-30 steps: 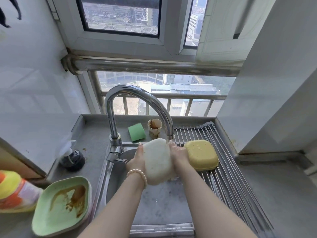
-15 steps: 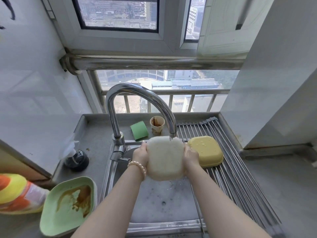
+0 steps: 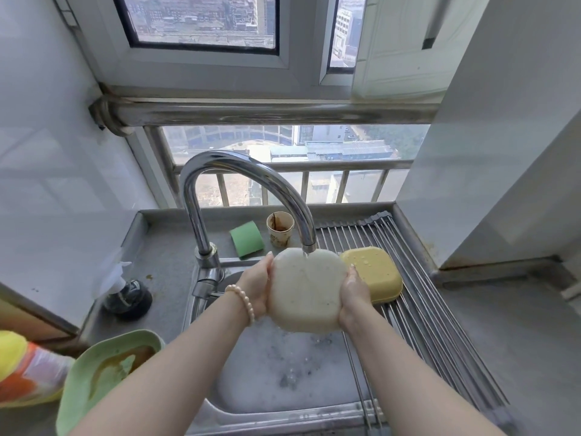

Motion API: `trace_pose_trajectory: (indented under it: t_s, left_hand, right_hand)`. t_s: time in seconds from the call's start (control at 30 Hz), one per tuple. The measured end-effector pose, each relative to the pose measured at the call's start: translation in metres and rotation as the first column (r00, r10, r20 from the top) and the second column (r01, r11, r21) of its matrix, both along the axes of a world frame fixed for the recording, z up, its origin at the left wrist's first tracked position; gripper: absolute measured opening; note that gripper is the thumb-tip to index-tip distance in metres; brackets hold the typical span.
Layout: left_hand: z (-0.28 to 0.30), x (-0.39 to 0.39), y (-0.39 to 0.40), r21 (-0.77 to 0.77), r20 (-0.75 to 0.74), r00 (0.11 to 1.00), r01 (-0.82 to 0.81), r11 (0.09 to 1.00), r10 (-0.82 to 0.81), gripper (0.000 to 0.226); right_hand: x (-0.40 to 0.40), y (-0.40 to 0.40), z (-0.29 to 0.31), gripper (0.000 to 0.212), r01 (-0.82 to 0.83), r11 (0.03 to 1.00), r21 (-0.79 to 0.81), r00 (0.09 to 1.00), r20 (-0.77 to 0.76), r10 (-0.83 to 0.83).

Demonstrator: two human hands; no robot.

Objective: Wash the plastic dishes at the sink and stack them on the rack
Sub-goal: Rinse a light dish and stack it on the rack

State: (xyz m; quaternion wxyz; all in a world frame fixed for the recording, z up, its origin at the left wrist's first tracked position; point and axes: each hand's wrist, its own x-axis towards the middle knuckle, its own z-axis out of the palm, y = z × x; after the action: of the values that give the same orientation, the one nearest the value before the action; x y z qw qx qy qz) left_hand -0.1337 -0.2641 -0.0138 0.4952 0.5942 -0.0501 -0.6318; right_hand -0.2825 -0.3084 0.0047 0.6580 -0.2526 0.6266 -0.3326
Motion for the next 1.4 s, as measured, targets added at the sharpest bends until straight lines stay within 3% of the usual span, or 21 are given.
trace_pose_trajectory:
  t_s: [0.13,0.27,0.33,0.43,0.53,0.63,0.73,0.8,0.87,0.97,1.07,1.17,1.23,1.33,1.4]
  left_hand:
    - [0.0,0.001,-0.006,0.087,0.023,1.0,0.014,0.996,-0.016,0.049]
    - [0.005,0.006,0.01,0.17,-0.085,0.979,0.196,0.966,-0.184,0.06]
    - [0.006,0.013,0.017,0.138,-0.215,0.942,0.291,0.947,-0.258,0.069]
    - [0.004,0.02,0.022,0.054,-0.364,0.87,0.376,0.925,-0.332,0.081]
    - [0.007,0.015,0.025,0.009,-0.456,0.867,0.227,0.974,-0.198,0.069]
    - [0.004,0.006,0.024,-0.033,-0.326,0.941,0.084,0.996,-0.09,0.041]
    - [-0.008,-0.004,0.03,-0.168,-0.213,0.977,-0.02,0.986,-0.017,0.036]
    - [-0.016,-0.013,0.034,-0.247,-0.203,0.979,-0.076,0.966,0.025,0.036]
    - [-0.017,-0.025,0.036,-0.289,-0.255,0.962,-0.177,0.941,0.103,0.037]
    - [-0.015,-0.037,0.037,-0.34,-0.328,0.933,-0.265,0.902,0.15,0.04]
    - [-0.01,-0.045,0.037,-0.359,-0.448,0.88,-0.337,0.871,0.156,0.043]
    - [0.0,-0.05,0.034,-0.316,-0.567,0.805,-0.407,0.857,0.173,0.044]
    - [0.001,-0.047,0.032,-0.277,-0.576,0.789,-0.433,0.858,0.212,0.05]
    - [0.0,-0.043,0.03,-0.227,-0.474,0.833,-0.43,0.874,0.286,0.047]
    - [-0.001,-0.045,0.029,-0.199,-0.392,0.877,-0.375,0.905,0.277,0.045]
  right_hand:
    - [0.0,-0.002,-0.006,0.058,-0.018,0.999,-0.046,0.997,-0.076,0.015]
    - [-0.005,0.001,0.002,0.061,-0.225,0.926,-0.303,0.935,-0.333,0.118]
    - [-0.007,0.006,0.004,0.061,-0.358,0.81,-0.465,0.901,-0.4,0.168]
    - [-0.01,0.008,0.001,0.047,-0.424,0.639,-0.641,0.891,-0.423,0.166]
    - [-0.017,0.01,-0.005,0.036,-0.582,0.342,-0.737,0.812,-0.547,0.204]
    - [-0.026,0.013,-0.008,0.042,-0.817,0.181,-0.547,0.575,-0.756,0.313]
    - [-0.033,0.012,-0.005,0.052,-0.992,0.002,-0.127,0.119,-0.921,0.371]
    - [-0.03,0.011,-0.007,0.057,-0.986,0.009,0.167,-0.153,-0.921,0.359]
    - [-0.019,0.015,-0.011,0.071,-0.952,0.064,0.301,-0.259,-0.896,0.359]
    - [0.005,0.022,-0.011,0.077,-0.942,0.201,0.269,-0.163,-0.89,0.426]
    - [0.029,0.031,-0.008,0.072,-0.956,0.255,0.145,-0.029,-0.911,0.412]
    - [0.042,0.038,-0.006,0.066,-0.977,0.214,0.028,0.061,-0.916,0.397]
    - [0.042,0.039,-0.004,0.064,-0.987,0.16,-0.005,0.074,-0.9,0.43]
    - [0.037,0.046,0.001,0.068,-0.994,0.086,-0.061,0.098,-0.833,0.545]
    - [0.033,0.052,0.006,0.076,-0.991,0.084,-0.107,0.136,-0.786,0.603]
